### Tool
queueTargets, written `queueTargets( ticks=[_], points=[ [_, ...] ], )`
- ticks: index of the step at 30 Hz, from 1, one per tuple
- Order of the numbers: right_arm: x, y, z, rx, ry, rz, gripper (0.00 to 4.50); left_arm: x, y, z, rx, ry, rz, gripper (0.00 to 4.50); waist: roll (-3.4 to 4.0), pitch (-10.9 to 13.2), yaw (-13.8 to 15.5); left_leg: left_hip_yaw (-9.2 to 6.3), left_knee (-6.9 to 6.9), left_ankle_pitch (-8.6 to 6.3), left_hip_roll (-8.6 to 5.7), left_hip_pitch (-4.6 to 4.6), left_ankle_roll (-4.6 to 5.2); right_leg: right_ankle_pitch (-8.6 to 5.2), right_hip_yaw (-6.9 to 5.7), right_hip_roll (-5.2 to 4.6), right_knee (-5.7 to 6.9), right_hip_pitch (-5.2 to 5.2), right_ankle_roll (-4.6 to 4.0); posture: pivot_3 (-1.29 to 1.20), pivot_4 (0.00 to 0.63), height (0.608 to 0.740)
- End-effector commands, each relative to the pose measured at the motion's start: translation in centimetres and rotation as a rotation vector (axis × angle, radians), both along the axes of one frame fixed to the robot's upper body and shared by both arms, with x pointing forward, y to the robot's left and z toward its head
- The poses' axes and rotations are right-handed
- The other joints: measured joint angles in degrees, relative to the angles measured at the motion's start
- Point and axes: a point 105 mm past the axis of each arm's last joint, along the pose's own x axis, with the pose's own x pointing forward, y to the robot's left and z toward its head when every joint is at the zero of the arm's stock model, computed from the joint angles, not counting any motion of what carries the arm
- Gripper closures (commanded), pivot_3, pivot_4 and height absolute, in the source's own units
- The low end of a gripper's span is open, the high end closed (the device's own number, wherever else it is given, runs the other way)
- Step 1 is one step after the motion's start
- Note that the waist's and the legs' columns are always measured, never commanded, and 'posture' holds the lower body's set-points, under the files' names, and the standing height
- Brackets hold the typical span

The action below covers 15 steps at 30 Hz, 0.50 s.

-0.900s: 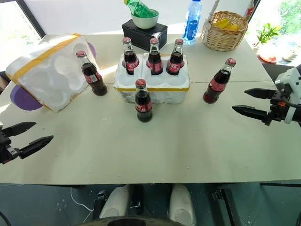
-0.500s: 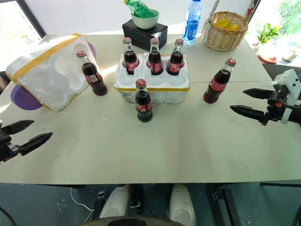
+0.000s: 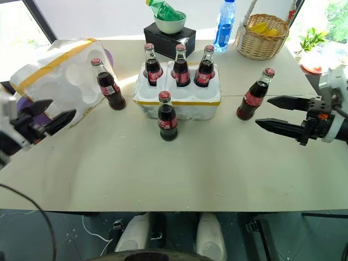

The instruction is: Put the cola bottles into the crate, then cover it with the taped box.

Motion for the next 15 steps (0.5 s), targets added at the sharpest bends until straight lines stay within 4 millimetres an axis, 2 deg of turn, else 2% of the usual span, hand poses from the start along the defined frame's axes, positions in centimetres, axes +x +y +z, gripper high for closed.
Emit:
queueTargets(
  ticks=[1,3,7,11,15],
  points=[
    [-2.4,3.6,1.9,0.022,-0.033,0.134,0.00,2.7,-1.0,0.3,0.014,-0.026,-0.009,0.20,-0.02,0.0,0.0,0.00,0.01,0.00,0.00,0.02,0.00,0.01,0.00,0.01,0.01,0.03,0.02,0.00,0.150,0.740],
    [-3.3,5.1,2.1,0.034,-0.032,0.187,0.00,4.6,-1.8,0.2,0.015,-0.030,-0.019,0.20,-0.05,0.0,0.1,0.00,0.01,0.00,0.00,0.03,0.00,0.01,-0.01,0.01,-0.01,0.05,0.02,0.00,0.150,0.740],
    [-4.1,7.0,2.5,0.074,-0.042,0.230,0.00,7.2,-2.9,-0.5,0.021,-0.020,-0.052,0.20,-0.17,0.0,0.0,0.00,0.04,0.01,-0.02,0.03,0.00,0.02,-0.01,0.01,-0.01,0.09,0.03,0.00,0.150,0.740],
    [-4.3,8.1,2.5,0.092,-0.042,0.238,0.00,9.4,-3.7,-1.2,0.048,-0.006,-0.076,0.20,-0.19,0.0,0.0,0.00,0.04,0.01,-0.02,0.02,0.01,0.02,-0.03,0.02,-0.01,0.07,0.04,0.00,0.150,0.740],
    [-3.9,8.7,2.7,0.100,-0.047,0.239,0.00,11.9,-4.6,-1.1,0.051,-0.005,-0.088,0.20,-0.27,0.1,0.1,-0.01,0.06,0.01,-0.03,0.00,0.03,0.03,-0.06,0.02,0.00,0.08,0.06,0.00,0.150,0.740]
  ],
)
